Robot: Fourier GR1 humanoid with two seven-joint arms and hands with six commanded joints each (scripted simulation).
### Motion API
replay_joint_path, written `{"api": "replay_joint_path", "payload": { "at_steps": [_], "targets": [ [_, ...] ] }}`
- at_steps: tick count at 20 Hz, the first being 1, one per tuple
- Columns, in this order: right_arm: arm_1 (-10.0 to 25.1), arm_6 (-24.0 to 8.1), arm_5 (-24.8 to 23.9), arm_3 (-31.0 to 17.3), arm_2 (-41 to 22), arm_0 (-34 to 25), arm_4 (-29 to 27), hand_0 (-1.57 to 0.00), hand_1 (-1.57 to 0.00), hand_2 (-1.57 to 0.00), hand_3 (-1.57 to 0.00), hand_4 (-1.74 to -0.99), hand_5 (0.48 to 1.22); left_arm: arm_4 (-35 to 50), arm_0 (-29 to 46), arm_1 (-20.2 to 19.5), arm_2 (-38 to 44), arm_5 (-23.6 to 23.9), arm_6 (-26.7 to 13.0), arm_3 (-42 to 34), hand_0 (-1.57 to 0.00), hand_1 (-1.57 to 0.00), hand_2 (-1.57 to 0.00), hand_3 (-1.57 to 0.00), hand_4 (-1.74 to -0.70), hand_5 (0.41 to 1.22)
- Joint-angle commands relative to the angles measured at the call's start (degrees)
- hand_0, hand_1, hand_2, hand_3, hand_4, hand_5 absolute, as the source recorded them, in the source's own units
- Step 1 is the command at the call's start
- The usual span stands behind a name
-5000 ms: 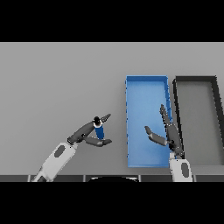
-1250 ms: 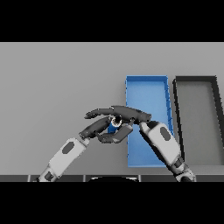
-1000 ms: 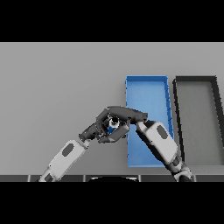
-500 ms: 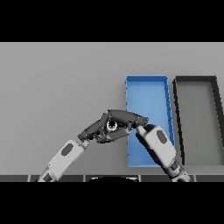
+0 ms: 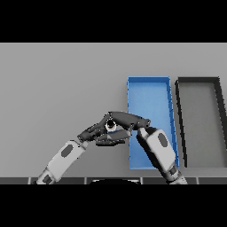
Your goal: Pick up the blue pipe and place it into the blue bin.
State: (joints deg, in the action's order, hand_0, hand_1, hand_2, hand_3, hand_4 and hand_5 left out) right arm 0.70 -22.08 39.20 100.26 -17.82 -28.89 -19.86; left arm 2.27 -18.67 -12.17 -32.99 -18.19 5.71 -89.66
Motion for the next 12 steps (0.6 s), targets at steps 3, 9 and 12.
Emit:
{"api": "replay_joint_path", "payload": {
  "at_steps": [3,9,12],
  "targets": [
    [-0.97,0.89,-0.11,0.73,0.52,0.59,0.16,-1.57,-1.57,-1.57,-1.57,-1.484,1.217,-0.81,-0.57,0.26,0.24,1.42,-3.02,1.02,-0.13,-0.11,-0.11,-0.04,-0.85,0.794],
    [-1.64,2.14,-0.43,0.82,1.38,0.66,1.07,-1.57,-1.57,-1.57,-1.57,-1.488,1.220,0.77,0.89,0.86,0.87,2.20,-5.52,1.09,-0.03,-0.03,-0.03,-0.01,-0.85,0.623],
    [-1.63,-0.06,-1.24,1.23,2.07,1.22,-2.44,-1.57,-1.57,-1.57,-1.57,-1.492,1.220,1.53,1.80,0.86,1.36,3.16,-9.05,0.48,-0.02,-0.01,-0.01,-0.01,-0.88,0.605]
  ]
}}
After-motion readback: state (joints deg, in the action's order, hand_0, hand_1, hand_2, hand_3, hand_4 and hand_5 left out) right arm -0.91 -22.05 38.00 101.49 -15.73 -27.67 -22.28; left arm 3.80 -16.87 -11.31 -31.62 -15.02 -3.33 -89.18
